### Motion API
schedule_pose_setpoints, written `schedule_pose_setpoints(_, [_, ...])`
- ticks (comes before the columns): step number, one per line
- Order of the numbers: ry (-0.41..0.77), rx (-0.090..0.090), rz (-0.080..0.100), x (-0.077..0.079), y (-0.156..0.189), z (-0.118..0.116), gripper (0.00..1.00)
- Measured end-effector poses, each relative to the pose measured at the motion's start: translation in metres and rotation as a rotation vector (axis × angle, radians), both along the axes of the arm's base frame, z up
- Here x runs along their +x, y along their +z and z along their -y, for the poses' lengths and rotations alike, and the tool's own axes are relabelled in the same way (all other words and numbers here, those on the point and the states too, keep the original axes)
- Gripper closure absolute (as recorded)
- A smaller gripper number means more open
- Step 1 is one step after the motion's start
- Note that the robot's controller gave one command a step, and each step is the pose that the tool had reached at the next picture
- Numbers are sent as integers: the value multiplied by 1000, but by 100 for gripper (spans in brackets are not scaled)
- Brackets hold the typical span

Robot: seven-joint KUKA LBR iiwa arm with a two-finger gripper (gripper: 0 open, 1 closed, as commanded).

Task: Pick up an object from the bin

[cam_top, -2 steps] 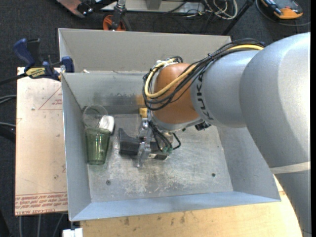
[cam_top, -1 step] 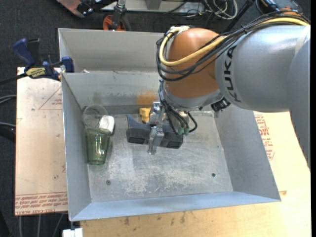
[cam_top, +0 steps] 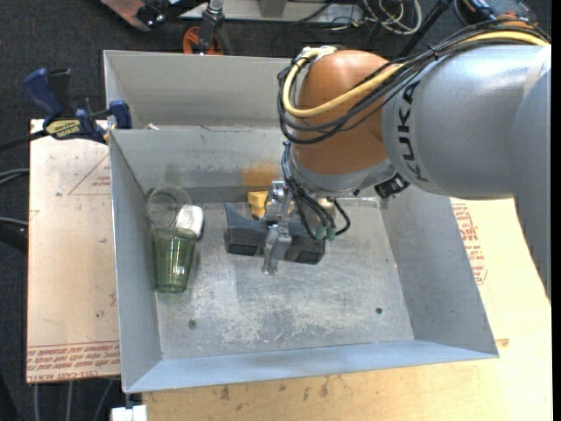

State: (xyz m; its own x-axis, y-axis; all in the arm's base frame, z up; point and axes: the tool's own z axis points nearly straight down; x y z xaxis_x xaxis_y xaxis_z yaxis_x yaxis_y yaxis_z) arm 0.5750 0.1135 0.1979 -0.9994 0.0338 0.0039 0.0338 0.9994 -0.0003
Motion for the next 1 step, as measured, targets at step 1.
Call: schedule_pose_setpoints(1, [5,-1,-9,2,39,7,100])
